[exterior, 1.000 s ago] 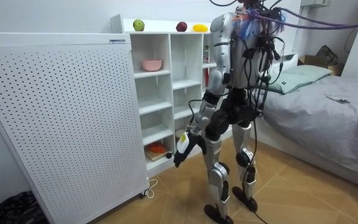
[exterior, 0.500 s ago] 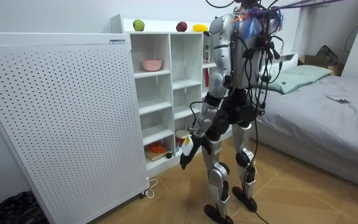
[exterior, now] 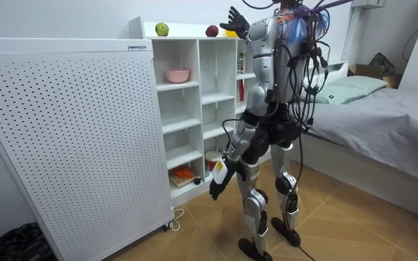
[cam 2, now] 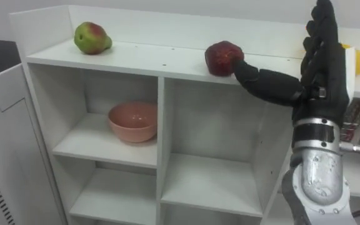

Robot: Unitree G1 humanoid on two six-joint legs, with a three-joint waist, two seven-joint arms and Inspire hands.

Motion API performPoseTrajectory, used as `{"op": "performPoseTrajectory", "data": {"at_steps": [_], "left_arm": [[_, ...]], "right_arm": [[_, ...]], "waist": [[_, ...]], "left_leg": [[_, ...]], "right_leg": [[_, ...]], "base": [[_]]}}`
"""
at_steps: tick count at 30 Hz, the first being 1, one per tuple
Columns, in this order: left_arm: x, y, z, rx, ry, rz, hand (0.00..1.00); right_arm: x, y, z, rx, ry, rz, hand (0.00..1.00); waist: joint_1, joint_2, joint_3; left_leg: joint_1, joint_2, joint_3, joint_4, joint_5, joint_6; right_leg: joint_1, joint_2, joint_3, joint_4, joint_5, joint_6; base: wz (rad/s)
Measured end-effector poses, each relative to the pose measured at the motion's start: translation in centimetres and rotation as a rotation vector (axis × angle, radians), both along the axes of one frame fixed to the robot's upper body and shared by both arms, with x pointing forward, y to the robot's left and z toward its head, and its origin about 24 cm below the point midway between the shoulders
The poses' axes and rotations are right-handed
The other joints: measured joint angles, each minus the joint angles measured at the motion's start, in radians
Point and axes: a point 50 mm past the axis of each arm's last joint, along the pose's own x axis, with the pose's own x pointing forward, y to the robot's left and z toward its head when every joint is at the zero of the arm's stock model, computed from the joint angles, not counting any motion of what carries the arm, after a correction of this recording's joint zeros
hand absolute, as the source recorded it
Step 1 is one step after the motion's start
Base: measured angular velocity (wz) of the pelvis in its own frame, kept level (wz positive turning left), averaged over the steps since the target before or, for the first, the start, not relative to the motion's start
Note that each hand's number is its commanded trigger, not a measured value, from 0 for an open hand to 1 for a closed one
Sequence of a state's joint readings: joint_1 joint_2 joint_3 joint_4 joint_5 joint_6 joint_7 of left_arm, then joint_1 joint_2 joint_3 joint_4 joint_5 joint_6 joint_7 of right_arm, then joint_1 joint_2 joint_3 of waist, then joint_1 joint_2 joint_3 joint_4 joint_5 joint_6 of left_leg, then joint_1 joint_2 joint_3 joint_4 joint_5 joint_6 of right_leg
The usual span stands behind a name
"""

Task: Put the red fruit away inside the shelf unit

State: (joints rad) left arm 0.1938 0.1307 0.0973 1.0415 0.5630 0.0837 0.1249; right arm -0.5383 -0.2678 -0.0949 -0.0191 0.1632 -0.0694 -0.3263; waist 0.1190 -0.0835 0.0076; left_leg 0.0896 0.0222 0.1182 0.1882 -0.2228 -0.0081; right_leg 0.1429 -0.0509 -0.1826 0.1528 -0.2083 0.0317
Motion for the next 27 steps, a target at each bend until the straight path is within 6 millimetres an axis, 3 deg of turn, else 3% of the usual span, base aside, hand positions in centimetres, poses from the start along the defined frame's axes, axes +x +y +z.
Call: {"op": "performPoseTrajectory", "data": {"at_steps": [10,15,20,27], "left_arm": [[0.2,0.4,0.1,0.02,0.014,0.006,0.0],[0.5,0.8,0.3,0.023,0.002,0.015,0.0],[1.0,1.1,0.7,0.031,-0.013,-0.006,0.0],[1.1,1.3,0.9,0.03,0.018,-0.038,0.0]], "right_arm": [[2.0,-1.0,-0.1,0.012,0.107,0.035,0.0],[2.6,-1.0,1.8,0.024,0.083,0.068,0.0],[2.8,-2.3,1.7,-0.016,0.126,0.06,0.0],[4.3,-2.5,1.2,-0.069,0.211,0.113,0.0]], "waist": [[0.019,-0.02,-0.004],[0.021,-0.034,-0.0077],[0.029,-0.047,-0.0106],[0.024,-0.046,-0.0085]], "left_leg": [[0.002,-0.002,-0.052,-0.004,0.0,0.0],[-0.014,-0.004,-0.084,-0.004,0.0,0.0],[-0.008,-0.005,-0.094,-0.004,0.0,0.0],[-0.007,-0.007,-0.126,-0.005,0.0,0.0]], "right_leg": [[0.013,0.002,-0.011,-0.001,0.0,0.0],[0.002,0.003,-0.015,-0.001,0.0,0.0],[0.002,0.004,-0.011,-0.001,0.0,0.0],[0.005,0.004,-0.014,-0.002,0.0,0.0]], "base": [[0.05],[0.04],[0.04],[-0.05]]}}
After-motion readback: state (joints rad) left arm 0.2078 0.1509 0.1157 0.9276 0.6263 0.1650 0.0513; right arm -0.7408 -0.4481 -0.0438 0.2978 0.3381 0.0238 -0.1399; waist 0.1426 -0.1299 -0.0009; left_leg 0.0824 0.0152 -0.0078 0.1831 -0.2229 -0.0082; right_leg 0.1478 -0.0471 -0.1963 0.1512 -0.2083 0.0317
